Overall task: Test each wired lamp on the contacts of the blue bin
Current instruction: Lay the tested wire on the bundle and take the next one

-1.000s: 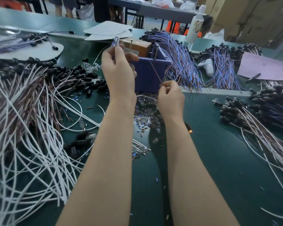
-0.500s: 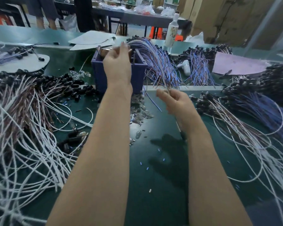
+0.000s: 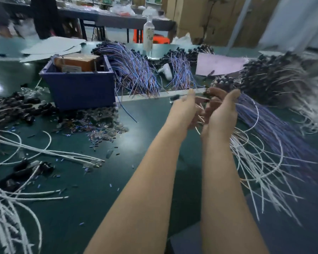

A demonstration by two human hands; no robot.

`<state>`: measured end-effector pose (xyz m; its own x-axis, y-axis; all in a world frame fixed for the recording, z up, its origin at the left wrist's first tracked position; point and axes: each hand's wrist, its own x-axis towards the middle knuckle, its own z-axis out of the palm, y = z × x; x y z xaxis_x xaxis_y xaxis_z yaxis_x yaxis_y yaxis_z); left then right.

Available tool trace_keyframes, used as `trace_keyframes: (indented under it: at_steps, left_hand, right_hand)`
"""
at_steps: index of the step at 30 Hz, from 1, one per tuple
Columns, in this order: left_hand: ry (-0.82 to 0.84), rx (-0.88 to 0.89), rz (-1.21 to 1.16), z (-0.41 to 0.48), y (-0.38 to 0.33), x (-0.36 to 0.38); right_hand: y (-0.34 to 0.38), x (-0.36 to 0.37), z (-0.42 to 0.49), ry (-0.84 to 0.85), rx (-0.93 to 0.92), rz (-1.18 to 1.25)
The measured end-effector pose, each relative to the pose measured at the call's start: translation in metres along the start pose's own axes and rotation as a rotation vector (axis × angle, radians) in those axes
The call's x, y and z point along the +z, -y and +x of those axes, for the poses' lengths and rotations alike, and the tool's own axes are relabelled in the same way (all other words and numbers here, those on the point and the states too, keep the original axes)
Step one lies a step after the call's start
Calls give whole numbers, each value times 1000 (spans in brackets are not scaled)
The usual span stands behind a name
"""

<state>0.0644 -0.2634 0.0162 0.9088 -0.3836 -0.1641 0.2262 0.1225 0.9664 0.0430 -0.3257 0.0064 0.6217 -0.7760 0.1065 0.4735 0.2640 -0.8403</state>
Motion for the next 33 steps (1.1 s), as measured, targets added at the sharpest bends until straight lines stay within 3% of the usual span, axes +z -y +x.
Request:
trace_keyframes:
  at_steps: [3,6,10,14,20,25,28,33]
  left_hand:
    - [-38,32,-234,18,5,21]
    - [-92,17,-180,33,14,40]
    - [-110,-106,-19,56,41,54]
    - [-108,-162,118,60,53,53]
    - [-193,23,144,52,49,37]
    - [-356,260,60,29,16,-16]
    - [-543,373,10,7,-4,-62]
    - [-855,457,-127,-33,-24,-153]
  right_hand:
    - [-4,-23,10,-136,82,-204]
    - [-10,-49,24,-131,250,-294]
    - [-15,-65,31,-113,593,331]
    - [-23,-65,35,-142,605,429]
    - [-29,-48,31,-136,567,293]
    - [-40,6,0,68,544,177]
    - [-54,44,-28,306,446,-117]
    - [-83,106,-97,808,101,-670]
